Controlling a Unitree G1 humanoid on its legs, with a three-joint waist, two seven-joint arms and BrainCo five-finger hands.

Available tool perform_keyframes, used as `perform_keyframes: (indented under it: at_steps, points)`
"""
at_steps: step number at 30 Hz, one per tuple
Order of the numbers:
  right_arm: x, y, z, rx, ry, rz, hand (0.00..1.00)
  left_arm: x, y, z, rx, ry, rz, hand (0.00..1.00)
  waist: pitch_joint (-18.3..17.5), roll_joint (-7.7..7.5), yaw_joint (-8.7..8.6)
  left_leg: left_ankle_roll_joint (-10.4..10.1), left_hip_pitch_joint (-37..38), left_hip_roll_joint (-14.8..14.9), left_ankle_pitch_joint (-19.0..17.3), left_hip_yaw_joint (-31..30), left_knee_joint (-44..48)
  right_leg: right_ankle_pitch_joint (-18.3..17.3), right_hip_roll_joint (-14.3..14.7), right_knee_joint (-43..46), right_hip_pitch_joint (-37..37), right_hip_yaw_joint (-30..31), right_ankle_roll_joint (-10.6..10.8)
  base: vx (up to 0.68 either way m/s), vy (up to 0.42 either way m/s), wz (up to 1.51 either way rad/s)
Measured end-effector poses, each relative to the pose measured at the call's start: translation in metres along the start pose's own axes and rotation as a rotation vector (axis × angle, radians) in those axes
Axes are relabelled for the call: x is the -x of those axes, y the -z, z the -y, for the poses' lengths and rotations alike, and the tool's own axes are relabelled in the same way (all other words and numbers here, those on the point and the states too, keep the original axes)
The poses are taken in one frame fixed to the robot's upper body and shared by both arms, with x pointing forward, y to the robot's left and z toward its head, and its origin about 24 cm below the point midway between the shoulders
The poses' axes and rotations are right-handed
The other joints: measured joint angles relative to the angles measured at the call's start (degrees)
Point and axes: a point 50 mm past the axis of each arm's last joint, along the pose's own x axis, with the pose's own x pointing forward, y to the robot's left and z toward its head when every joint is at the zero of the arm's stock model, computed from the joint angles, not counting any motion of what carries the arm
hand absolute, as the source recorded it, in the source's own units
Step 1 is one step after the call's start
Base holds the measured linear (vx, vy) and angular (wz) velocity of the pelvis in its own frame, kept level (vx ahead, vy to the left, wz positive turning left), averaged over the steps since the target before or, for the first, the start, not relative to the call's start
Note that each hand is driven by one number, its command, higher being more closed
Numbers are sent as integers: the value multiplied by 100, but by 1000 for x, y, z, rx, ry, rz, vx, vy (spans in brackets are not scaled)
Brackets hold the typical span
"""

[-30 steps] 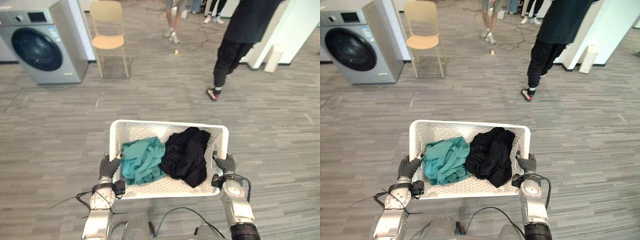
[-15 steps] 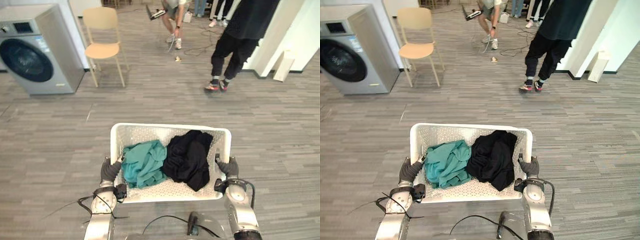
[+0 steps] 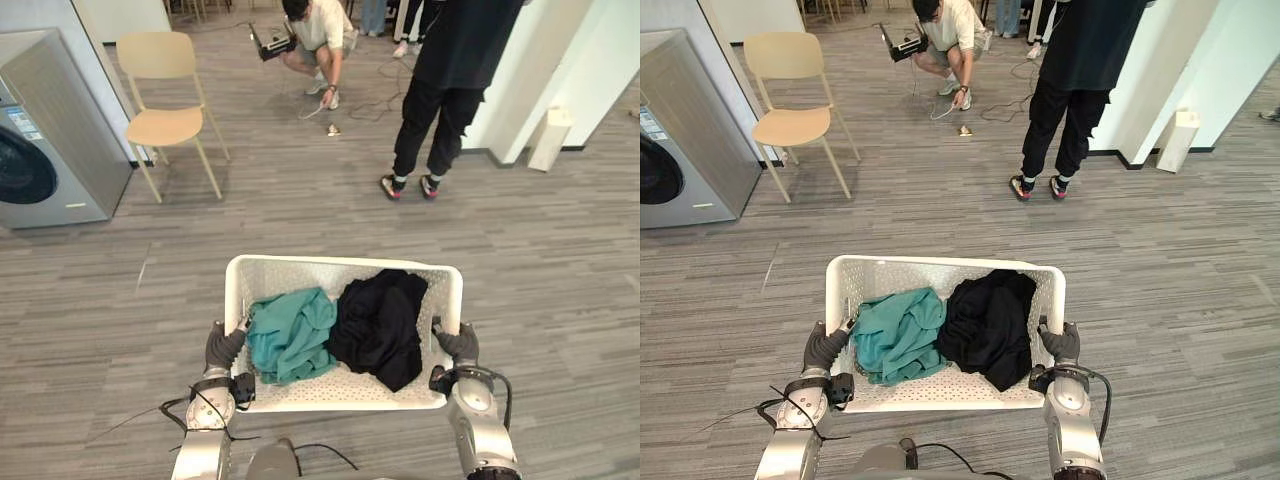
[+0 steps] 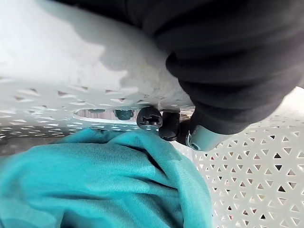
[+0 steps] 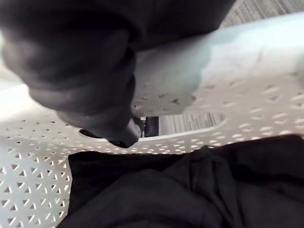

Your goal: Pick up the laundry basket with both hands and put the clothes into the washing machine.

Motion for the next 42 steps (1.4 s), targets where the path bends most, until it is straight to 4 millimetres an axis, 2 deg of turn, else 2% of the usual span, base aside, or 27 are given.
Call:
perform_keyframes:
  at_steps: [3,4,10,16,18,20,21,22,23,24,25,26,27,28,29,30,31,32,34,35,36,37,38,39,40,41,42]
  points:
    - [0,0,-1,-2,0,0,100,0,-1,2,-1,6,5,100,-4,-1,9,85,211,-163,56,41,-346,141,-121,-48,33,21,59,115,95,3]
    - [8,17,4,8,15,-40,100,4,0,5,-26,32,5,100,-109,-106,-155,108,650,-563,1218,177,-2118,-25,-314,-331,-278,144,204,30,27,-2]
    - [8,18,4,9,15,-42,100,4,0,5,-26,31,5,100,-108,-106,-149,108,634,-556,1219,185,-2099,-24,-312,-347,-287,143,204,0,0,0]
    - [5,22,4,17,1,-54,100,4,3,3,-23,20,-6,100,-77,-114,-112,96,328,-522,1246,207,-2044,252,-248,-841,-286,-36,225,21,7,7]
    - [-1,18,-2,25,-26,-38,100,2,4,-2,-3,-14,-13,100,58,-134,-107,116,-73,-483,1032,145,-1547,274,-332,-904,-278,-383,228,56,26,29]
    - [-7,9,-8,29,-48,-8,100,0,3,-5,13,-35,-12,100,262,-129,18,191,-575,-168,459,796,-606,362,-402,-919,-248,-911,312,21,22,46]
    - [-8,6,-8,42,-58,3,100,0,7,-3,34,-38,-27,100,315,-41,29,324,-843,208,202,1306,89,300,-364,-915,-161,-1172,404,42,31,92]
    - [-10,5,-5,60,-58,7,100,0,12,-1,45,-40,-51,100,350,5,82,413,-987,361,-54,1520,602,69,-433,-753,-99,-1392,542,69,47,104]
    - [-10,5,-3,68,-56,8,100,1,14,1,52,-40,-60,100,372,6,136,444,-1017,364,-232,1560,814,-83,-521,-554,-79,-1474,617,137,110,94]
    - [-11,5,-3,75,-64,6,100,4,18,1,55,-43,-76,100,409,-52,199,524,-992,278,-573,1580,1132,-405,-806,15,-54,-1640,713,262,198,84]
    - [-12,4,-5,88,-82,8,100,6,22,-1,63,-54,-91,100,434,-52,181,548,-927,154,-915,1479,1308,-589,-1184,1240,-273,-1747,680,301,234,79]
    - [-12,4,-6,94,-91,8,100,7,24,-2,69,-64,-99,100,434,-26,183,576,-863,63,-1017,1394,1338,-532,-1412,1920,-458,-1743,419,368,307,82]
    - [-12,5,-9,98,-102,3,100,9,26,-5,68,-73,-107,100,454,29,136,662,-652,-176,-1137,1206,1266,-36,-1751,3128,-836,-1546,-543,284,274,69]
    - [-12,7,-10,100,-107,-5,100,9,26,-5,67,-74,-108,100,477,42,120,657,-482,-264,-1193,1055,1181,394,-1817,3630,-1075,-1255,-893,404,292,105]
    - [-10,10,-12,88,-116,-17,100,8,25,-11,37,-73,-100,100,509,95,26,760,-248,-378,-1218,705,1032,227,-1575,4438,-1432,-567,-373,456,212,125]
    - [-8,12,-14,76,-122,-23,100,6,24,-14,20,-73,-92,100,508,87,-86,798,-61,-476,-1230,400,870,-42,-1260,4764,-1629,-344,-192,593,184,171]
    - [-5,16,-14,64,-117,-35,100,6,24,-17,6,-71,-88,100,519,106,-177,842,237,-639,-1193,73,599,-366,-827,4757,-1858,-176,-162,621,140,202]
    - [0,19,-8,42,-96,-44,100,5,22,-15,1,-60,-83,100,512,93,-252,849,609,-822,-1179,-308,312,-706,-375,4293,-2160,-9,-139,537,79,182]
    - [4,20,-1,17,-73,-44,100,4,20,-8,-3,-31,-73,100,523,111,-308,846,879,-973,-1179,-668,127,-842,-161,3805,-2471,18,-196,499,9,142]
    - [6,20,6,11,-51,-40,100,2,17,-4,-6,-14,-61,100,546,148,-318,832,1149,-1037,-1183,-884,-73,-824,-50,3181,-2738,-73,-215,587,-20,139]
    - [7,20,9,5,-40,-39,100,2,16,1,-9,6,-55,100,545,170,-339,754,1406,-1046,-1226,-1005,-262,-656,9,2404,-2885,-184,-218,615,-33,148]
    - [7,19,9,3,-39,-33,100,1,14,0,-14,8,-48,100,534,123,-365,578,1744,-1063,-1329,-1005,-511,-227,34,1346,-2949,-420,-296,632,-47,107]
    - [7,18,9,3,-41,-31,100,1,14,0,-16,9,-44,100,528,68,-363,475,1902,-1085,-1400,-1037,-609,26,40,939,-2986,-477,-394,656,-91,89]
    - [11,19,7,6,-52,-34,100,2,15,-2,-19,6,-50,100,471,-57,-370,231,2232,-1105,-1545,-1076,-650,415,58,622,-3000,-602,-728,713,-158,80]
    - [15,22,8,10,-52,-38,100,4,17,-2,-21,3,-60,100,385,-122,-473,45,2413,-1088,-1658,-1147,-445,992,60,856,-2963,-495,-1114,735,-182,86]
    - [18,22,12,15,-45,-38,100,5,18,1,-15,9,-64,100,318,6,-487,2,2346,-914,-1709,-1058,79,991,140,1183,-2908,-536,-1015,901,-251,64]
    - [20,18,15,12,-41,-20,100,6,16,3,-4,4,-55,100,305,226,-478,-99,1906,-498,-1649,-767,1442,723,394,1173,-2629,-702,-998,729,-197,18]
